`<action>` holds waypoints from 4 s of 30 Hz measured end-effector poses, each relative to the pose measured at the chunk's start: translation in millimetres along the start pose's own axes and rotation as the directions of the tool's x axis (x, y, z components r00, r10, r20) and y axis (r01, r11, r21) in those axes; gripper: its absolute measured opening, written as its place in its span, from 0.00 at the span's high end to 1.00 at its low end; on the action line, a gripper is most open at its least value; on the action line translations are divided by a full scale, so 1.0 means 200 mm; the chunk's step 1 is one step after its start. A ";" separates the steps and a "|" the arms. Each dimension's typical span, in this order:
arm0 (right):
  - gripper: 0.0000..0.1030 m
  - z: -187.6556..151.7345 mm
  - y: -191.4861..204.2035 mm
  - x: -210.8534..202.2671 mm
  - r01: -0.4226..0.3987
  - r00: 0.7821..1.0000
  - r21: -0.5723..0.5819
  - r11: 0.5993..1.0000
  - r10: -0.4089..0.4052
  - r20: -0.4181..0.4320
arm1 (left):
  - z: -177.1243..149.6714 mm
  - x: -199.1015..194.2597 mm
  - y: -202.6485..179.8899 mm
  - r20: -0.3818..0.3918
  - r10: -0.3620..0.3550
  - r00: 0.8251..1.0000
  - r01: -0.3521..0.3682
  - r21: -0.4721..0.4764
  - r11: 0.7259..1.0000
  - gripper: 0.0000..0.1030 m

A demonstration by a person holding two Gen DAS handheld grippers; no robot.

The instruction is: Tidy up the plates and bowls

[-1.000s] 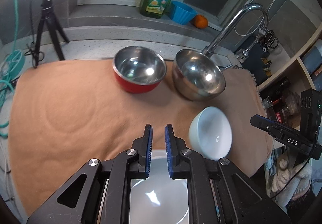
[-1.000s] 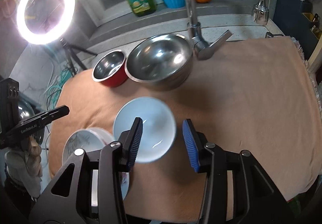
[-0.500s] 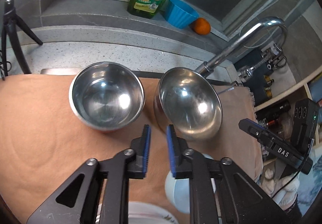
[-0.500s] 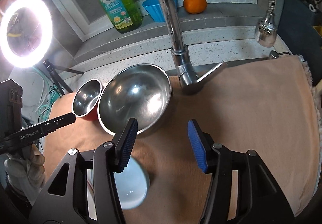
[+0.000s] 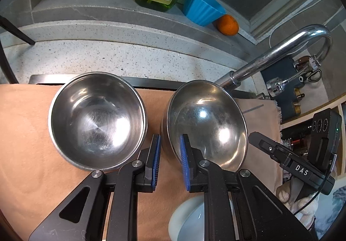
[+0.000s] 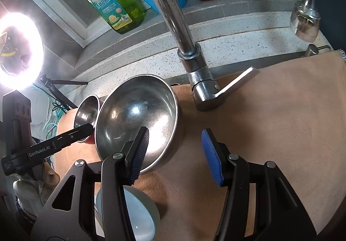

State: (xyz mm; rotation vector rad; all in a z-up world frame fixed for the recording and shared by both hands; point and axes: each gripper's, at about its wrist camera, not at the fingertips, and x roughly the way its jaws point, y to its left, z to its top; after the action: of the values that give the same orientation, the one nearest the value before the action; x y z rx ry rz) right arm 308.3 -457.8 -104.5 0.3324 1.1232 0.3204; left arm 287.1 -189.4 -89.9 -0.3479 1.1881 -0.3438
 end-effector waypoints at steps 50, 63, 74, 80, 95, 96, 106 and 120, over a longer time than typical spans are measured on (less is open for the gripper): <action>0.83 -0.20 0.52 -0.17 -0.084 0.996 -0.095 0.992 0.084 -0.001 | -0.17 -0.47 0.16 0.134 -0.020 0.991 0.015 0.037 0.999 0.85; 0.83 -0.42 0.99 -0.01 -0.167 0.984 -0.243 0.956 0.146 -0.101 | -0.43 -0.77 0.54 0.199 0.072 0.977 -0.052 -0.102 0.993 0.85; 0.83 -0.58 1.25 0.15 -0.200 0.972 -0.326 0.924 0.146 -0.184 | -0.63 -0.90 0.79 0.214 0.129 0.968 -0.081 -0.217 0.973 0.85; 0.83 -0.65 1.36 0.22 -0.212 0.965 -0.352 0.912 0.138 -0.223 | -0.72 -0.93 0.89 0.209 0.147 0.967 -0.088 -0.270 0.959 0.85; 0.83 -0.79 1.55 0.42 -0.245 0.941 -0.426 0.871 0.108 -0.320 | -0.91 -0.95 1.12 0.170 0.190 0.967 -0.114 -0.378 0.919 0.85; 0.83 -0.79 1.55 0.43 -0.246 0.940 -0.428 0.869 0.106 -0.326 | -0.92 -0.95 1.13 0.167 0.191 0.967 -0.115 -0.382 0.917 0.85; 0.82 -0.80 1.58 0.46 -0.247 0.939 -0.455 0.856 0.095 -0.331 | -0.95 -0.93 1.17 0.149 0.197 0.969 -0.123 -0.401 0.908 0.85; 0.61 -0.73 1.49 0.31 -0.201 0.967 -0.456 0.867 0.101 -0.235 | -0.89 -1.01 1.11 0.191 0.266 0.945 -0.188 -0.349 0.918 0.85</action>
State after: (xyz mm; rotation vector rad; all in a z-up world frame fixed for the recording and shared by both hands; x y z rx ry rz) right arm 174.7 -148.1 -88.3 -0.0552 1.1784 0.7719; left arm 69.6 83.3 -78.4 -0.5173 1.0360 0.1028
